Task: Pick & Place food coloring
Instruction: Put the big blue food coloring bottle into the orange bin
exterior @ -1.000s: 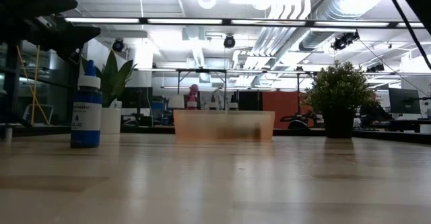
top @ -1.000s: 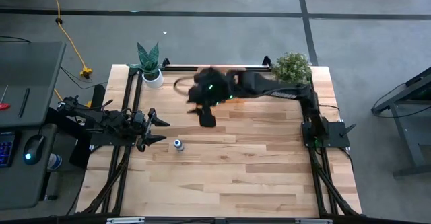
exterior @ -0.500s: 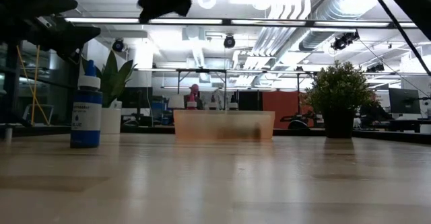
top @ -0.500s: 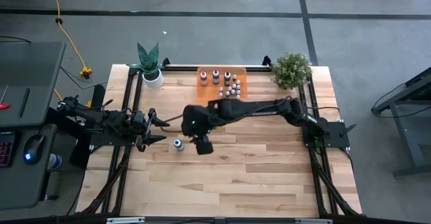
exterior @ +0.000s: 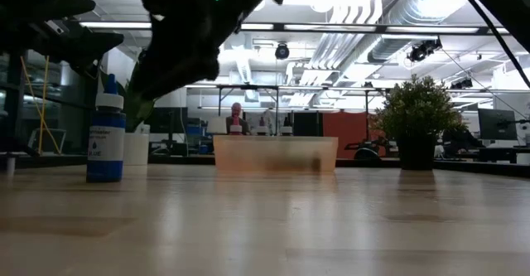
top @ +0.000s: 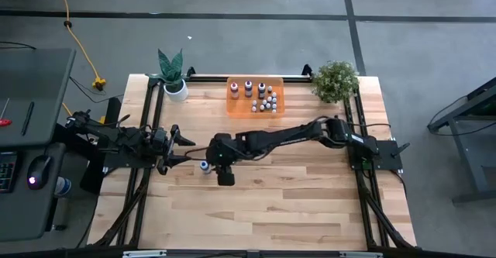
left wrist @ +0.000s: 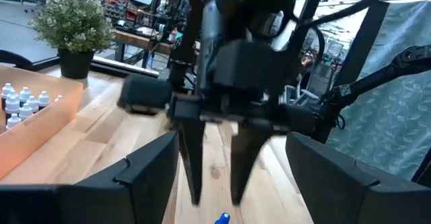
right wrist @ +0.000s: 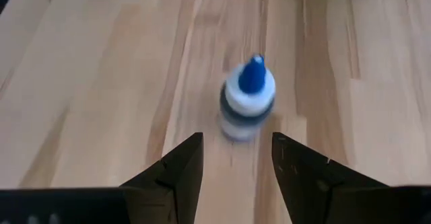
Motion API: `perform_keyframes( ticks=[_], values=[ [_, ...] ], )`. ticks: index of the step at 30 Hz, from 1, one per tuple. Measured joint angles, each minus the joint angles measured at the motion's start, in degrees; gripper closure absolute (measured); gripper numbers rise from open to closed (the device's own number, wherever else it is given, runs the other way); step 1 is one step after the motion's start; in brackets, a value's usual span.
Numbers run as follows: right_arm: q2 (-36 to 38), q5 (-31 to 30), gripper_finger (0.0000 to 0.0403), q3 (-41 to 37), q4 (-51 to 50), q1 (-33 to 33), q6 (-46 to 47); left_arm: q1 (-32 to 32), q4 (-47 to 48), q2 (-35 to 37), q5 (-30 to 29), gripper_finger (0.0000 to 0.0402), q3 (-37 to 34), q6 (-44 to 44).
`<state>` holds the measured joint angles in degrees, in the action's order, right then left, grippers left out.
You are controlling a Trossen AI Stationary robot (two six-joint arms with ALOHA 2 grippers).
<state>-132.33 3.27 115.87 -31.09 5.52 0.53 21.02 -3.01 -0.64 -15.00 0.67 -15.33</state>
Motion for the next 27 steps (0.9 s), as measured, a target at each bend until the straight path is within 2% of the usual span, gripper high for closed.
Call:
perform_keyframes(
  ticks=[5, 13, 21, 27],
  values=[
    [0.0, -3.0, 0.0237, -5.4, 12.1, 0.4, 2.8, 0.0, 0.0, 0.0, 0.0, 0.0130, 0.0, 0.0],
    [0.0, -6.3, 0.0237, -9.2, 20.9, 0.5, 4.4, 0.0, 0.0, 0.0, 0.0, 0.0130, 0.0, 0.0],
    [0.0, -3.3, 0.0237, -10.3, 22.6, 0.7, 5.0, 0.0, 0.0, 0.0, 0.0, 0.0130, 0.0, 0.0],
    [0.0, -4.3, 0.0237, -10.3, 23.7, 0.8, 4.6, 0.0, 0.0, 0.0, 0.0, 0.0130, 0.0, 0.0]
  ],
)
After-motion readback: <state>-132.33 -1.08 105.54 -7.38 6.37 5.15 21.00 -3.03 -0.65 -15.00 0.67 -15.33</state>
